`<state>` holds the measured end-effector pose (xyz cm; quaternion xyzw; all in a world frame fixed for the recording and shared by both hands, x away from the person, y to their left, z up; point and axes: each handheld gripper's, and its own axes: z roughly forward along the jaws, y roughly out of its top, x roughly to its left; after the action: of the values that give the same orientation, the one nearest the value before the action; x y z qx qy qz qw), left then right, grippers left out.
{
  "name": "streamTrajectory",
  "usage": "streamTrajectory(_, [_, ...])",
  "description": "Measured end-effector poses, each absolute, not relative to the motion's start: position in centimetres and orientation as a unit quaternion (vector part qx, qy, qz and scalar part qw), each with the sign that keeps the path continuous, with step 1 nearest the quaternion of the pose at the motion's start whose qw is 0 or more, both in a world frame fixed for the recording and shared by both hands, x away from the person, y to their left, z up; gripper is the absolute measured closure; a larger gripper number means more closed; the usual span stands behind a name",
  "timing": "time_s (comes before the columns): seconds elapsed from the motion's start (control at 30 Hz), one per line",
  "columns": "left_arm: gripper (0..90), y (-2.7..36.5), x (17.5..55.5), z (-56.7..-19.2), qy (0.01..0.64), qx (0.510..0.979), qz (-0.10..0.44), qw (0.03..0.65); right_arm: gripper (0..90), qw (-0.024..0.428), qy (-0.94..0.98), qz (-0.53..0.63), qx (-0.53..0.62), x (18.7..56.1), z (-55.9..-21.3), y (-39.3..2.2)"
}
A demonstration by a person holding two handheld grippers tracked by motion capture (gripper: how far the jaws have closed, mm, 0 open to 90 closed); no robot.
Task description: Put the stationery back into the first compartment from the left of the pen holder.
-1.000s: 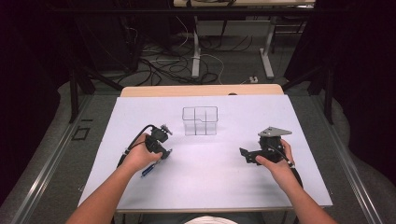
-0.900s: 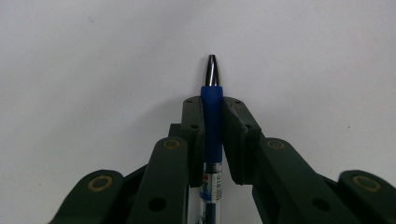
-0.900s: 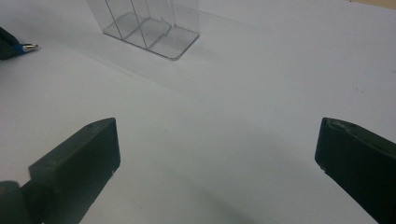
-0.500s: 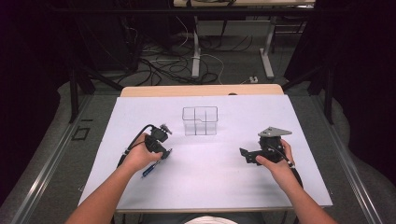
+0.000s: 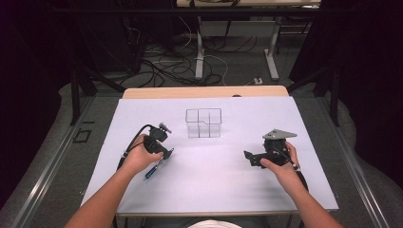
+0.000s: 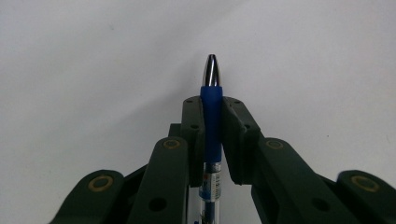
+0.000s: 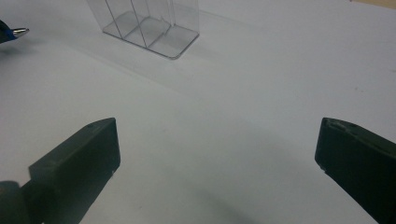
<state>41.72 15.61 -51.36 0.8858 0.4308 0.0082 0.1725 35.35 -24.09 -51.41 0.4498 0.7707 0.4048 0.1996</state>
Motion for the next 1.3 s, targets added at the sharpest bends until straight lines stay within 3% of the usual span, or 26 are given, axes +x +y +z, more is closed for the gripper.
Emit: streamTrajectory(1.3, [80.0, 18.9, 41.6, -47.1, 0.499, 0.778, 0.077, 0.375, 0.0, 0.200, 0.771, 0.405, 0.448, 35.4, -51.5, -24.1])
